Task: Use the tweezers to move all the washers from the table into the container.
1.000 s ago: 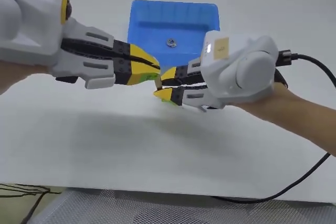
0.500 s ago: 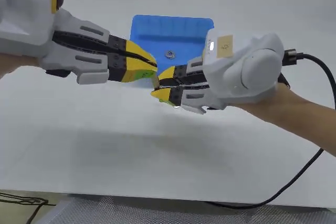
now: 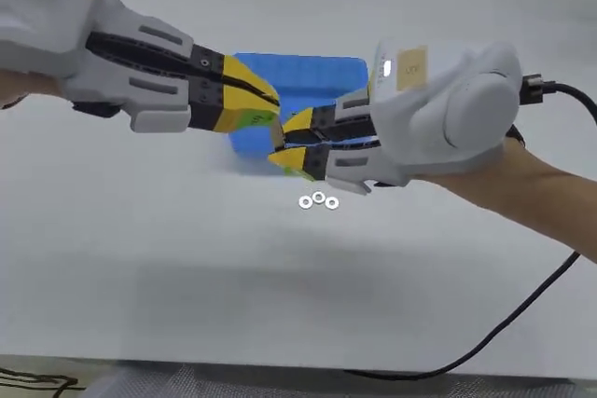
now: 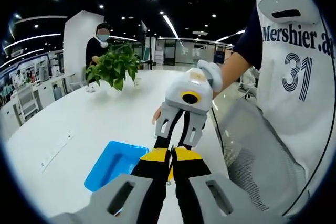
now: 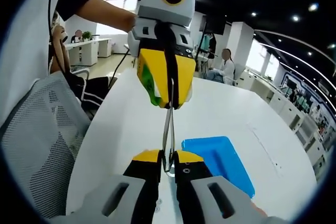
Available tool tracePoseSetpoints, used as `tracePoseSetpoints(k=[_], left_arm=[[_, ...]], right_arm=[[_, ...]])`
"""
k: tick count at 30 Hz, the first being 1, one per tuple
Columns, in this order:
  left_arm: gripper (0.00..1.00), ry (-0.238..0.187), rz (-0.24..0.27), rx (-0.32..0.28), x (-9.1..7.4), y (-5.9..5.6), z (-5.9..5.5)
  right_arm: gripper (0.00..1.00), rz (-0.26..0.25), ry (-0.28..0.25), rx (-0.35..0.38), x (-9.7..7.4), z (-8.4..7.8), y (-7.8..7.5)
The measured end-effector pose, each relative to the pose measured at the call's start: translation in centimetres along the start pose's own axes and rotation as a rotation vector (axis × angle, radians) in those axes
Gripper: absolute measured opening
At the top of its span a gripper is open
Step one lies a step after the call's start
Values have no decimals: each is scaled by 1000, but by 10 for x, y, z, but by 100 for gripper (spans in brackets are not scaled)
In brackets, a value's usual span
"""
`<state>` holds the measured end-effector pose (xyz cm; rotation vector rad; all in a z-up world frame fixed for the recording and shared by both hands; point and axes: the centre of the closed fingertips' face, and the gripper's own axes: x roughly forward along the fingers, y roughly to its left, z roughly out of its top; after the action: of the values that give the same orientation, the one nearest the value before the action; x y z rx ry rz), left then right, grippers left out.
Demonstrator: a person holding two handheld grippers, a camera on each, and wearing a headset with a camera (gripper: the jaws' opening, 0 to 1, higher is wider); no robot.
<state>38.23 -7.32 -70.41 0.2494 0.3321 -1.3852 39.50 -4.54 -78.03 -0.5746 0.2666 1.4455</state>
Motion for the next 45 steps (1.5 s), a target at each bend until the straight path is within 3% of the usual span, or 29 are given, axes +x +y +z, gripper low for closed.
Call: tracePoseSetpoints(k=[9,15,29,41,45], left_arm=[[6,-2,-10,40,2,26,12],[6,9,-11,54,7,49,10],[6,22,7,20,21,91,-17],[6,52,9,-25,34,104,-49],[6,54,3,-31,36,104,-52]], right_arm=[[11,-31,-11,-11,-4,4,-32],[11,-47,-13,-2,0,-1,-49],[11,-51,14,35,21,-31,-79],[11,-24,56,77,41,-60,-79],[11,-21,55,88,43,-64,-79]])
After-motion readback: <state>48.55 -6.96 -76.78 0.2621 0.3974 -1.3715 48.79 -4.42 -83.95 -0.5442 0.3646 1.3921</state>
